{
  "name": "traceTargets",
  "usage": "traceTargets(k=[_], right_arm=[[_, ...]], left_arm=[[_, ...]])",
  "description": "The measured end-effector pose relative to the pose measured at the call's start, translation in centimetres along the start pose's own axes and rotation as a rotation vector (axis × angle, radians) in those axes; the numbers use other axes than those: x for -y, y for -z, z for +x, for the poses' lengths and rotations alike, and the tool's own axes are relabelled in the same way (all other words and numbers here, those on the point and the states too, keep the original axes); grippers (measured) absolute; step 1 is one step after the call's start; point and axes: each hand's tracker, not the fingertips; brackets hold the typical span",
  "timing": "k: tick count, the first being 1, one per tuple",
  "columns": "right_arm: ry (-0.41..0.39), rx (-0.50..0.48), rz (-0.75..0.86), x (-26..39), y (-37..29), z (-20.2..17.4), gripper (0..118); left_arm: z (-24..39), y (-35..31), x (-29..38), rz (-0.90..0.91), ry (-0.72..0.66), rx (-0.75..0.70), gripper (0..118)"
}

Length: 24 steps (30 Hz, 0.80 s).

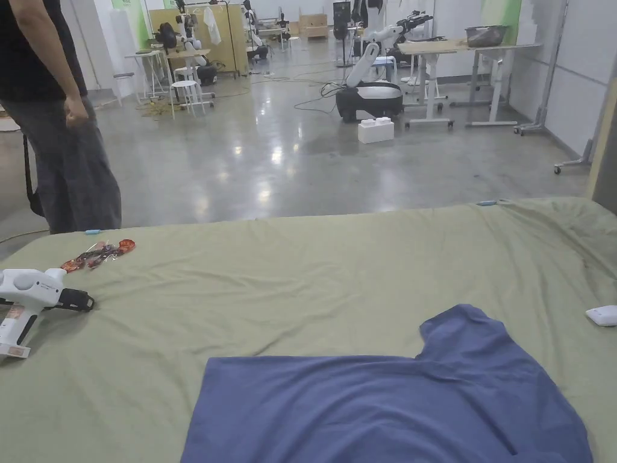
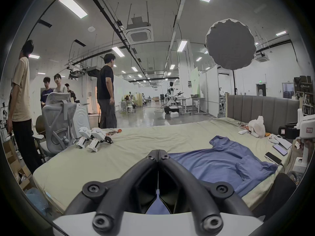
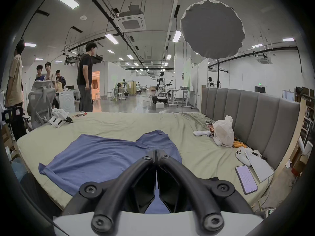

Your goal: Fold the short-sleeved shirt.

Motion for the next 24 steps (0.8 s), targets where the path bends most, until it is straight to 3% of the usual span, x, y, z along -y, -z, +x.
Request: traceTargets(k=[7, 10, 11, 14, 16, 18, 24], right_arm=[[-0.018, -0.023, -0.009, -0.3, 0.0, -0.5, 0], [-0.021, -0.027, -0.009, -0.1, 0.1, -0.5, 0], [-0.016, -0.032, -0.008, 0.1, 0.1, -0.5, 0], [0.000, -0.038, -0.022, 0.5, -0.1, -0.4, 0], [-0.002, -0.034, -0.035, 0.8, -0.2, -0.3, 0], [0.004, -0.030, -0.049, 1.1, -0.3, -0.1, 0], [0.053, -0.023, -0.090, 1.8, -0.3, 0.6, 0]], left_arm=[[-0.9, 0.5, 0.1, -0.027, -0.030, 0.025, 0], [-2.4, 1.9, 1.3, -0.167, -0.087, 0.051, 0], [-3.0, 2.4, 2.0, -0.205, -0.099, 0.056, 5], [-5.3, 3.9, 4.6, -0.365, -0.168, 0.033, 42], [-6.8, 5.5, 6.6, -0.520, -0.226, 0.027, 46], [-7.8, 6.8, 8.6, -0.632, -0.255, 0.027, 61], [-8.1, 9.5, 13.3, -0.769, -0.222, 0.055, 62]])
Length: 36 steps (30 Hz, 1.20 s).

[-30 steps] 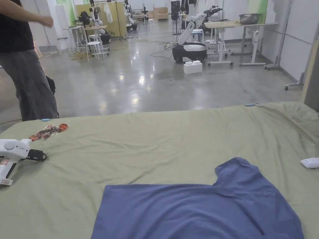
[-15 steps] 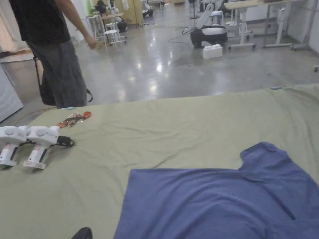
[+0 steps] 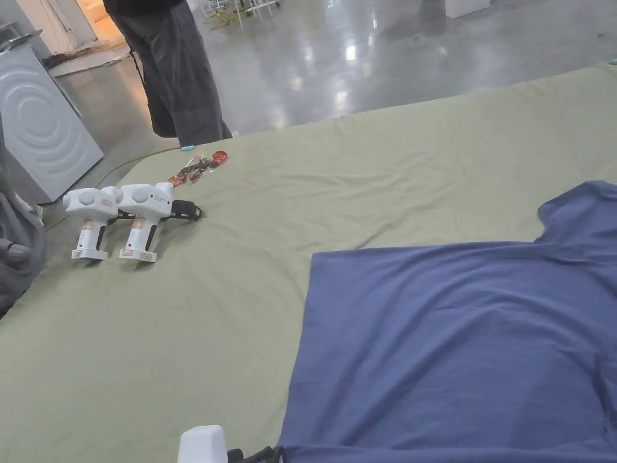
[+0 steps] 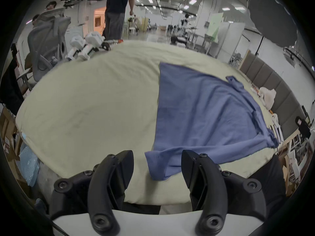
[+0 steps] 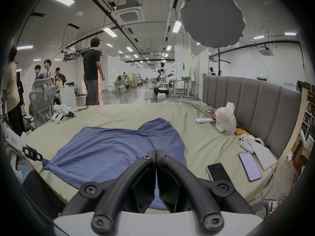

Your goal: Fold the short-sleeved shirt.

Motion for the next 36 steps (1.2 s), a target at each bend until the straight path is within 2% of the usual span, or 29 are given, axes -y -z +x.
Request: traceTargets(k=[4, 8, 10, 14, 16, 17, 19, 20, 22, 25, 28, 29, 31, 34, 36], right_arm=[[0.029, 0.010, -0.021, 0.2, 0.0, 0.6, 0], [0.036, 0.031, -0.033, 0.3, -0.3, 1.3, 0], [0.047, 0.047, -0.042, 0.5, -0.6, 1.6, 0], [0.086, 0.068, -0.067, 0.6, -0.7, 2.5, 0], [0.091, 0.082, -0.105, 0.7, -0.3, 3.2, 0], [0.092, 0.090, -0.158, 0.8, 0.1, 3.6, 7], [0.092, 0.117, -0.258, 1.1, 1.4, 4.7, 61], [0.096, 0.120, -0.324, 1.5, 2.1, 5.4, 75], [0.109, 0.093, -0.437, 3.1, 4.0, 7.3, 76], [0.018, 0.137, -0.538, 5.1, 6.4, 8.4, 76], [0.032, 0.146, -0.639, 6.6, 8.6, 9.7, 76], [0.049, 0.119, -0.647, 7.0, 9.0, 10.0, 76], [0.069, 0.079, -0.664, 7.4, 9.7, 10.2, 68], [0.049, 0.054, -0.677, 7.7, 10.2, 9.7, 47], [0.043, 0.053, -0.690, 8.2, 10.9, 9.6, 45]], left_arm=[[-0.1, 3.0, -0.3, -0.082, 0.042, 0.000, 61], [0.1, 4.4, -0.6, -0.132, 0.062, 0.004, 50], [0.2, 4.2, -0.9, -0.143, 0.071, 0.009, 39], [1.1, 4.3, -1.1, -0.161, 0.120, 0.015, 11], [2.3, 4.5, -1.0, -0.183, 0.188, -0.001, 6], [2.8, 4.8, -0.9, -0.197, 0.224, -0.019, 5], [3.8, 5.6, -0.7, -0.227, 0.313, -0.049, 5], [4.1, 5.9, -0.7, -0.238, 0.348, -0.056, 5], [4.4, 6.4, -0.7, -0.249, 0.403, -0.057, 5], [4.6, 6.0, -0.9, -0.247, 0.354, -0.050, 5], [4.1, 6.0, -0.9, -0.243, 0.325, -0.047, 5], [4.1, 6.0, -0.9, -0.243, 0.318, -0.047, 5], [4.2, 6.1, -1.0, -0.245, 0.317, -0.051, 5], [4.3, 6.1, -0.9, -0.247, 0.323, -0.053, 5], [4.0, 6.2, -0.9, -0.246, 0.316, -0.050, 5]])
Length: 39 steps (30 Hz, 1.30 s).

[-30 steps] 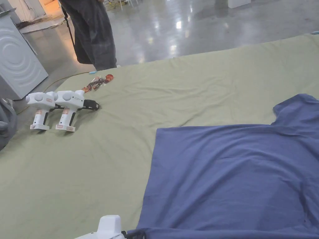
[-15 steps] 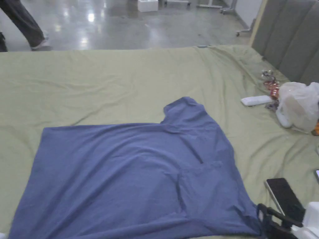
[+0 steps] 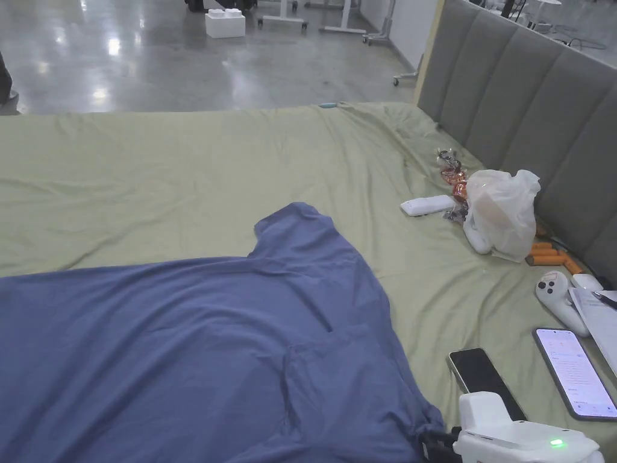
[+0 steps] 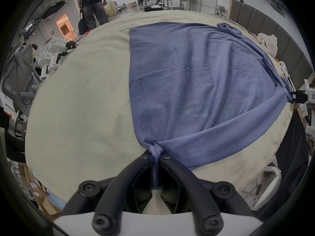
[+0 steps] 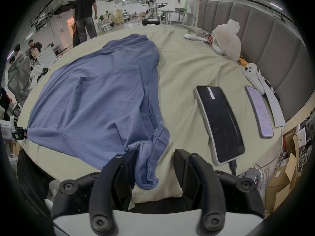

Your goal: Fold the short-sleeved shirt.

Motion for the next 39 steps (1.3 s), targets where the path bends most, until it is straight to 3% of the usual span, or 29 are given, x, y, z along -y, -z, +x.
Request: traceTargets(k=[3, 4, 6, 7, 11, 14, 17, 22, 30, 39], right_arm=[[0.008, -0.010, -0.022, 0.1, 1.1, 0.5, 39], [0.015, -0.018, -0.024, 0.1, 1.1, 0.8, 33], [0.031, -0.031, -0.018, 0.0, 0.2, 0.4, 8], [0.046, -0.024, -0.007, 0.0, 0.1, 0.5, 5], [0.116, -0.064, 0.020, 0.4, -0.6, 1.4, 4], [0.119, -0.071, 0.039, 0.4, -1.2, 1.5, 3], [0.122, -0.075, 0.062, -0.2, -2.3, 1.4, 3], [0.197, -0.131, 0.184, -3.9, -5.4, 1.1, 2], [0.223, -0.110, 0.221, -14.9, -0.5, -0.5, 2], [0.222, -0.048, 0.087, -22.6, 8.4, -2.3, 2]], left_arm=[[-0.1, -0.2, 0.2, 0.010, -0.024, 0.012, 5], [-0.2, -0.2, 0.2, 0.013, -0.034, 0.015, 5], [-0.3, -0.3, 0.4, 0.021, -0.049, 0.020, 5], [-0.4, -0.4, 0.5, 0.028, -0.054, 0.022, 5], [-0.5, -1.8, 0.9, 0.065, -0.093, 0.036, 4], [-0.2, -3.7, 0.5, 0.121, -0.076, 0.019, 3], [-0.8, -6.6, -1.1, 0.243, -0.121, 0.046, 3], [-2.7, -8.4, -5.5, 0.335, -0.172, 0.078, 3], [-4.6, -3.8, -14.5, 0.348, -0.202, 0.089, 3], [-7.7, 3.7, -21.9, 0.287, -0.281, 0.061, 3]])
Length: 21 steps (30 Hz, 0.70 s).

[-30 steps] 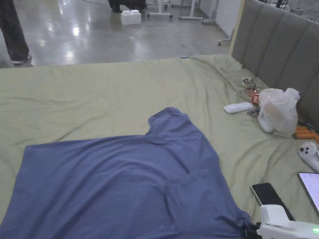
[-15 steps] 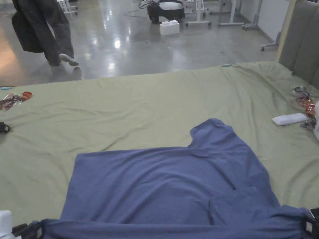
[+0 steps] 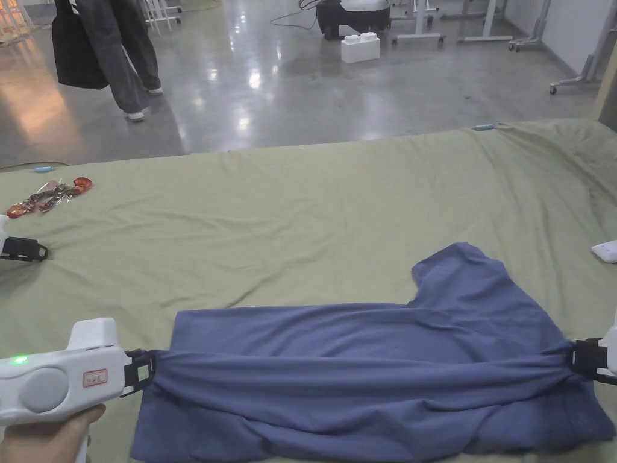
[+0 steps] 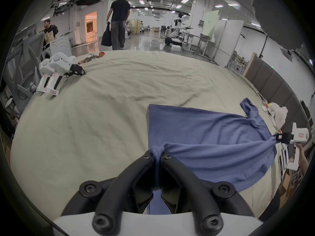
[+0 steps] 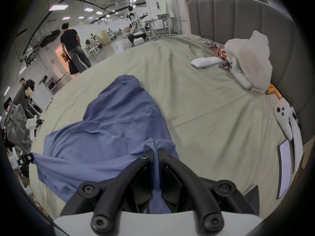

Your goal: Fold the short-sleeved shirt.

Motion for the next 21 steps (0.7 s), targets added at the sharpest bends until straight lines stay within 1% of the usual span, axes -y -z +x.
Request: traceTargets(k=[2, 3, 4, 5, 6, 7, 8, 9, 12, 14, 15, 16, 19, 21], right_arm=[[0.006, 0.018, -0.005, -0.1, 1.2, 0.0, 4], [0.011, 0.021, -0.014, -0.1, 1.7, 0.0, 14], [0.019, 0.024, -0.018, -0.1, 2.0, 0.1, 34], [0.022, 0.044, -0.015, 0.1, 2.0, 0.0, 55], [0.015, 0.073, -0.002, 0.2, 1.9, 0.3, 55], [0.008, 0.072, 0.005, 0.4, 1.5, 0.6, 60], [0.007, 0.063, 0.013, 0.5, 1.0, 1.0, 68], [0.005, 0.046, 0.038, 0.7, 0.1, 1.3, 70], [-0.010, 0.009, 0.143, 1.7, -3.6, 2.0, 70], [-0.055, -0.037, 0.228, 2.7, -6.8, 2.0, 70], [-0.083, -0.040, 0.271, 3.4, -8.8, 1.7, 70], [-0.114, -0.032, 0.334, 4.3, -10.9, 1.2, 70], [-0.216, -0.040, 0.508, 7.4, -16.7, -0.4, 70], [-0.265, -0.054, 0.573, 9.3, -19.8, -1.5, 70]], left_arm=[[-0.2, 1.6, -0.5, -0.027, -0.024, -0.006, 6], [-0.4, 2.3, -0.7, -0.034, -0.041, -0.007, 20], [-0.3, 2.6, -0.6, -0.043, -0.053, -0.023, 36], [-0.3, 2.8, -0.6, -0.042, -0.062, -0.029, 54], [-0.4, 2.8, -0.5, -0.034, -0.073, -0.054, 54], [-0.6, 2.4, -0.5, -0.023, -0.074, -0.056, 60], [-0.5, 1.5, -0.1, 0.003, -0.069, -0.049, 69], [-0.6, 0.2, 0.0, 0.053, -0.055, -0.028, 75], [-0.3, -5.1, 0.7, 0.200, -0.017, 0.008, 75], [0.1, -9.8, 1.3, 0.313, 0.005, 0.054, 75], [0.5, -12.5, 1.8, 0.381, 0.025, 0.064, 75], [1.8, -15.5, 2.6, 0.438, 0.053, 0.053, 76], [4.0, -22.3, 4.7, 0.587, 0.146, -0.041, 78], [4.3, -24.9, 6.2, 0.680, 0.196, -0.066, 78]])
